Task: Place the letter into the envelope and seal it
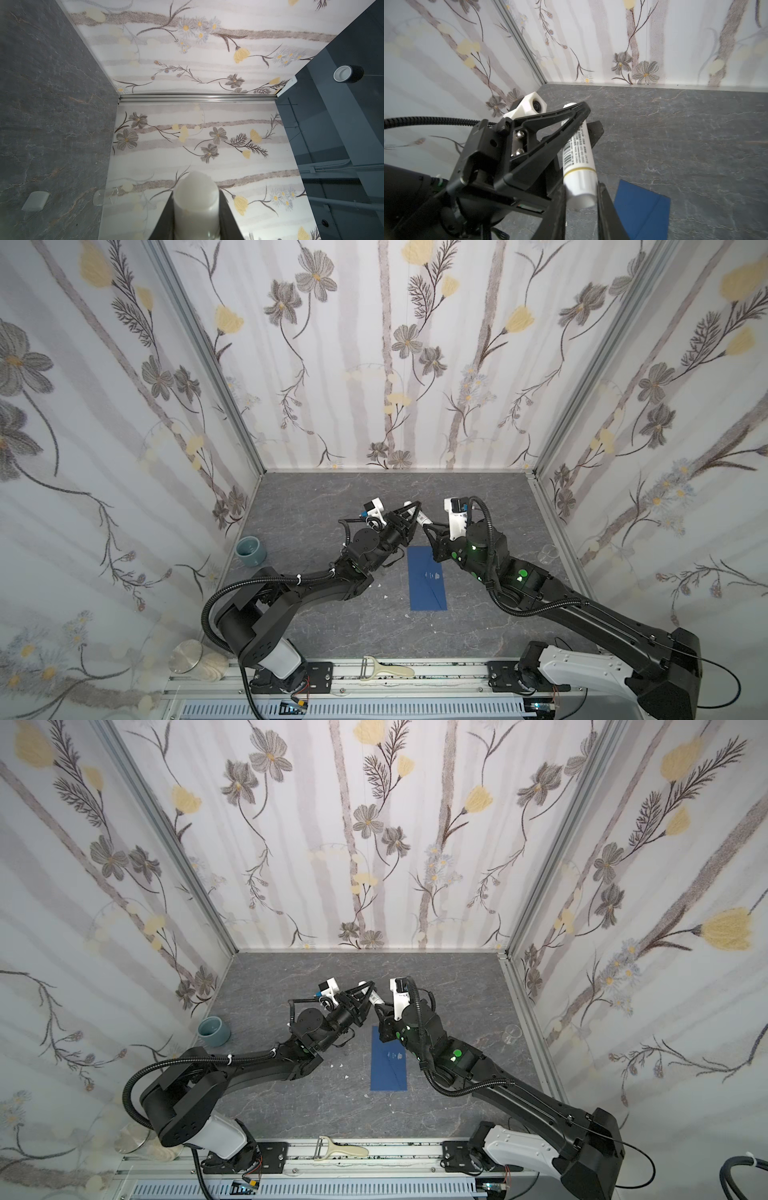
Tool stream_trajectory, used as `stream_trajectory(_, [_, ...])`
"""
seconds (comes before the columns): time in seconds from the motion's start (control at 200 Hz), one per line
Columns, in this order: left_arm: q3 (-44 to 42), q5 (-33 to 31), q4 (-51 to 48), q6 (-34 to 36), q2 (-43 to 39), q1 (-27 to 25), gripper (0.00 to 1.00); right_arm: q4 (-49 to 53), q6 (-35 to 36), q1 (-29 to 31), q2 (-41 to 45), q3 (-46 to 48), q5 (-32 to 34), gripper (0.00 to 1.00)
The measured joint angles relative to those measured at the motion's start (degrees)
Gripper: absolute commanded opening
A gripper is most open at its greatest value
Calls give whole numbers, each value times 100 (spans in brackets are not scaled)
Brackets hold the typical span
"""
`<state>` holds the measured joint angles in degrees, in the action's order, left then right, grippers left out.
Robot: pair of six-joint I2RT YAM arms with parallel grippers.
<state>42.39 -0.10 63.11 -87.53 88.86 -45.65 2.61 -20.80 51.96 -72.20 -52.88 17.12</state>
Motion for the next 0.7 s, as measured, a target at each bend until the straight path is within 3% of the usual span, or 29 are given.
stream_trajectory(0.45, [0,306,-562,35,-164,0,0,354,2564,1215,-586,-267,2627,11])
stream_trajectory(0.7, [0,420,-892,92,-214,0,0,-105,4024,1777,-1211,-164,4328,9])
